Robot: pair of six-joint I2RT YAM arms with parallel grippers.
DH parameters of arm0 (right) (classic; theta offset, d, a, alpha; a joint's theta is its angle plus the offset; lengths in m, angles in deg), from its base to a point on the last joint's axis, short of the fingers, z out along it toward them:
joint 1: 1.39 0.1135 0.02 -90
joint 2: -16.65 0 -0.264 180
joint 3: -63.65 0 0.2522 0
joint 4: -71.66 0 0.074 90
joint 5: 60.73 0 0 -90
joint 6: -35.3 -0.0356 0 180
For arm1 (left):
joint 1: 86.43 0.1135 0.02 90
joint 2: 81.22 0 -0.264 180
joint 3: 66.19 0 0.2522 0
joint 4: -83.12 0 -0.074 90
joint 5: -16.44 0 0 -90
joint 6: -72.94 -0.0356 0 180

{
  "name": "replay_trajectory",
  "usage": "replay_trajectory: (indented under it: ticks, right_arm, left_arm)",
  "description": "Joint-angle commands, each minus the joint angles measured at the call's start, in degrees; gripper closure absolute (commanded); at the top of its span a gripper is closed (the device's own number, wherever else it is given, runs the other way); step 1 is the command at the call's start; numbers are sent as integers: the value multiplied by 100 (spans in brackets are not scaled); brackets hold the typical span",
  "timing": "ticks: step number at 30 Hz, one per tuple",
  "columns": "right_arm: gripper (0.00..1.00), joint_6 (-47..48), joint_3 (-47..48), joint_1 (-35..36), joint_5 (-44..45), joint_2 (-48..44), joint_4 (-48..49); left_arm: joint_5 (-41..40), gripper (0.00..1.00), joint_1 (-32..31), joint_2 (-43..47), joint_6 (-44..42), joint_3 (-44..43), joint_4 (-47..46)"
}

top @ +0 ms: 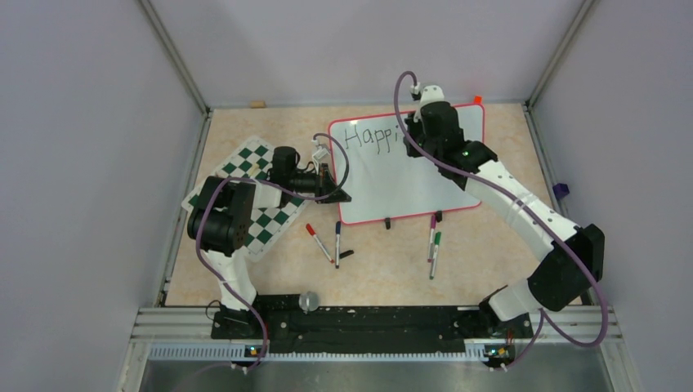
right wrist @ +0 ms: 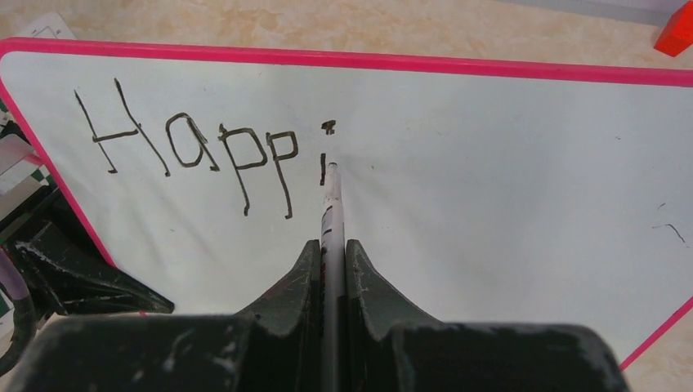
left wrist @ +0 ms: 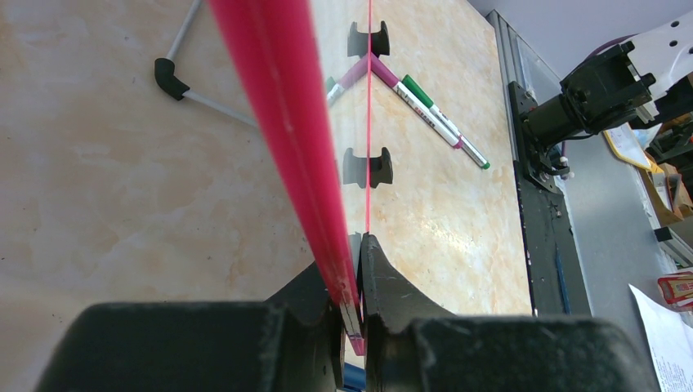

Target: Write a sentence on the whiteboard

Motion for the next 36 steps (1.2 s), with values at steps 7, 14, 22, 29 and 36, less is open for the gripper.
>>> replay_trajectory:
  ticks: [7,14,22,29,36]
  right_arm:
    - [100,25,301,-116,210,41,289]
    - [100,49,275,-116,279,130,328]
    - [100,30,13,-116,337,40,311]
    - [100,-16,-257,-116,262,-144,209]
    - [100,-40,-352,-116,243,-199,187]
  left_arm:
    - [25,100,-121,-137,-578,215,202]
    - [30,100,-116,-145,-582,215,204]
    - [28,100,-121,-143,-573,215,199]
    - [29,100,-120,-136,-573,215,204]
    - [31,100,-121,-118,-573,224,197]
